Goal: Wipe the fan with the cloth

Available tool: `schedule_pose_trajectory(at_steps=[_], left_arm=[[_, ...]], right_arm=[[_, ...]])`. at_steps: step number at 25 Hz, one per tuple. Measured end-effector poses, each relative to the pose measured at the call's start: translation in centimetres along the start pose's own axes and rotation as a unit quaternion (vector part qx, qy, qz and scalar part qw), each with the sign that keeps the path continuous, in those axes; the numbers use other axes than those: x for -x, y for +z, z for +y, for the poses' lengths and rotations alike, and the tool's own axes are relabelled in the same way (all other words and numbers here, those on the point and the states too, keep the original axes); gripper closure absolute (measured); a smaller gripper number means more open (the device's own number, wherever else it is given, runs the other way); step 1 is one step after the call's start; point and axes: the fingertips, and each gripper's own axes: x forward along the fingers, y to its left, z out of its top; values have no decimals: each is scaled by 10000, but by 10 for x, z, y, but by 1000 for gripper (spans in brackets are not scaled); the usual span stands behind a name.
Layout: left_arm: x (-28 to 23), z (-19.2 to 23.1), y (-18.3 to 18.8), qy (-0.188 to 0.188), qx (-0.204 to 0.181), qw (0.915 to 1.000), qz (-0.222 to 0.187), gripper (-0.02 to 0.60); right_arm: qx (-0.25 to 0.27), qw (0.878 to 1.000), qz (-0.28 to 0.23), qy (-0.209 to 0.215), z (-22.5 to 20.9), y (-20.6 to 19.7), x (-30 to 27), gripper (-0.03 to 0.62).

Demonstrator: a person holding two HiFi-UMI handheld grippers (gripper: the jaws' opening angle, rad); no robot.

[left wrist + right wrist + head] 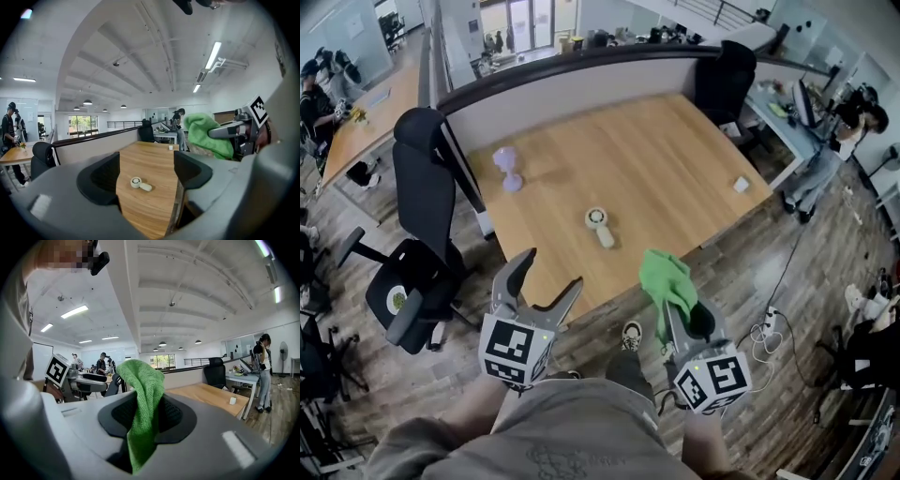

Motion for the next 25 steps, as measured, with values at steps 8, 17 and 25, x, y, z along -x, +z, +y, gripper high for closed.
schedule_pose_trajectory(at_steps=[8,17,25], left_arm=[[-76,-6,10,581,108,9977,344,222],[-152,-9,20,1394,412,9881,504,239],[-190,-11,16,1852,472,9787,754,238]], right_arm=[[-13,9981,153,601,-89,16,-54,494],[257,9903,245,1347,-175,39,-120,494],[388,9814,261,1860,-209,45,-163,494]])
